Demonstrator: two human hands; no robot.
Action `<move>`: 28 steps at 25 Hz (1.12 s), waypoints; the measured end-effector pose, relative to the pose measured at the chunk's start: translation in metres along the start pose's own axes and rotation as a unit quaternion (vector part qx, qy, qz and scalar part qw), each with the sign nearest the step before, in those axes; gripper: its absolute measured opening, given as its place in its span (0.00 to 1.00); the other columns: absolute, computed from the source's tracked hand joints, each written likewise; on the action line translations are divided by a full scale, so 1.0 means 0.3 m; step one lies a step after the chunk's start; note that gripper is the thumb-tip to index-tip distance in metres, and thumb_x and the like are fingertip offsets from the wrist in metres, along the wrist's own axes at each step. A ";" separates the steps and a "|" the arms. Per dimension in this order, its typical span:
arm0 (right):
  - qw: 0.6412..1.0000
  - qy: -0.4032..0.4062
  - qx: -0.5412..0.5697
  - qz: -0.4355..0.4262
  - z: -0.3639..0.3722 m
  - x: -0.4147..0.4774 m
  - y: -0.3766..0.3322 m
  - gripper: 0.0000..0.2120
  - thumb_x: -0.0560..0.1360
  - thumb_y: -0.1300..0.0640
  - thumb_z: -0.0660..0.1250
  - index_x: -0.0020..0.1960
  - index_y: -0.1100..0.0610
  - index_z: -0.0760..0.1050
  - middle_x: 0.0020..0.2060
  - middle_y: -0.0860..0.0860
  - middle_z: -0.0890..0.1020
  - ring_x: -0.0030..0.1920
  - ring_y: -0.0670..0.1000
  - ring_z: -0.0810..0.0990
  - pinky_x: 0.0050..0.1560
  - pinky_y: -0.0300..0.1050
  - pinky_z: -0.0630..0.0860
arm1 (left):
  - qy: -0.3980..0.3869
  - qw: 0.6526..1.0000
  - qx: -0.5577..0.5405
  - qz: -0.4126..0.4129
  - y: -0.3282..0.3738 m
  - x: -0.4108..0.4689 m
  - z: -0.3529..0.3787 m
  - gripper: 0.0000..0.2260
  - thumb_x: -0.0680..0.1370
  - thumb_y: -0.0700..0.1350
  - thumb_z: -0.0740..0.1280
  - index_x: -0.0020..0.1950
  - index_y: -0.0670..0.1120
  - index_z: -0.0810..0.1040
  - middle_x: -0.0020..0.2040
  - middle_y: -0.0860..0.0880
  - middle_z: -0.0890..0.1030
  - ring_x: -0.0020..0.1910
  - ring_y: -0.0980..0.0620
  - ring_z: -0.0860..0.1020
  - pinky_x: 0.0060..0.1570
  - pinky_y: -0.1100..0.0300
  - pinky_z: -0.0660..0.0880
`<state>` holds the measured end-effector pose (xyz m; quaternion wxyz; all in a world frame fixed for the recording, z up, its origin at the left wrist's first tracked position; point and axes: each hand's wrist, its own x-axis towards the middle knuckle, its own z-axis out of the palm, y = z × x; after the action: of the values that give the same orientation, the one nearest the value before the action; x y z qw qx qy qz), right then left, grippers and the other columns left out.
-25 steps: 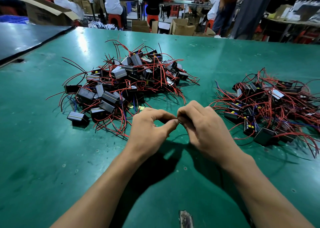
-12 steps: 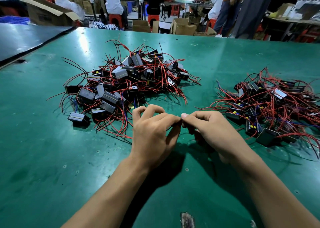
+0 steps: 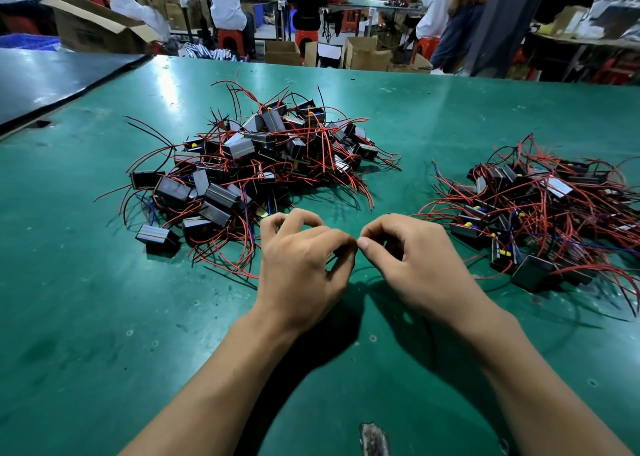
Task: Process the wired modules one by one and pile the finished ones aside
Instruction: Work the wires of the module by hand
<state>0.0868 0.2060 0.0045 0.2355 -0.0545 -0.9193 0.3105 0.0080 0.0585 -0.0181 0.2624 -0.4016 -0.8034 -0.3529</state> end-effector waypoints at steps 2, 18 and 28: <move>0.997 0.005 -0.024 -0.068 -0.004 0.000 0.018 0.03 0.77 0.60 0.71 0.45 0.55 0.79 0.38 0.45 0.79 0.37 0.41 0.74 0.41 0.32 0.68 | -0.013 0.997 -0.056 -0.046 -0.002 0.007 -0.002 0.04 0.72 0.50 0.72 0.40 0.51 0.85 0.35 0.57 0.82 0.45 0.50 0.77 0.53 0.50 0.65; 0.997 0.016 -0.001 -0.081 0.007 -0.002 0.040 0.03 0.79 0.56 0.70 0.48 0.54 0.80 0.40 0.45 0.79 0.38 0.45 0.75 0.43 0.42 0.73 | -0.113 0.933 -0.276 -0.203 -0.019 0.034 -0.032 0.02 0.74 0.43 0.75 0.45 0.48 0.87 0.38 0.52 0.84 0.43 0.52 0.82 0.49 0.53 0.79; 0.921 -0.056 0.307 0.233 0.008 0.006 0.003 0.13 0.77 0.51 0.71 0.38 0.57 0.80 0.26 0.47 0.73 0.24 0.46 0.68 0.25 0.36 0.63 | 0.037 0.998 0.001 0.045 -0.012 0.003 0.000 0.03 0.75 0.47 0.71 0.42 0.51 0.85 0.36 0.56 0.82 0.43 0.49 0.78 0.49 0.49 0.66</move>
<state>0.0840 0.2059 0.0032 0.1100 -0.1745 -0.7523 0.6256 0.0045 0.0573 -0.0188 0.3079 -0.4239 -0.7745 -0.3544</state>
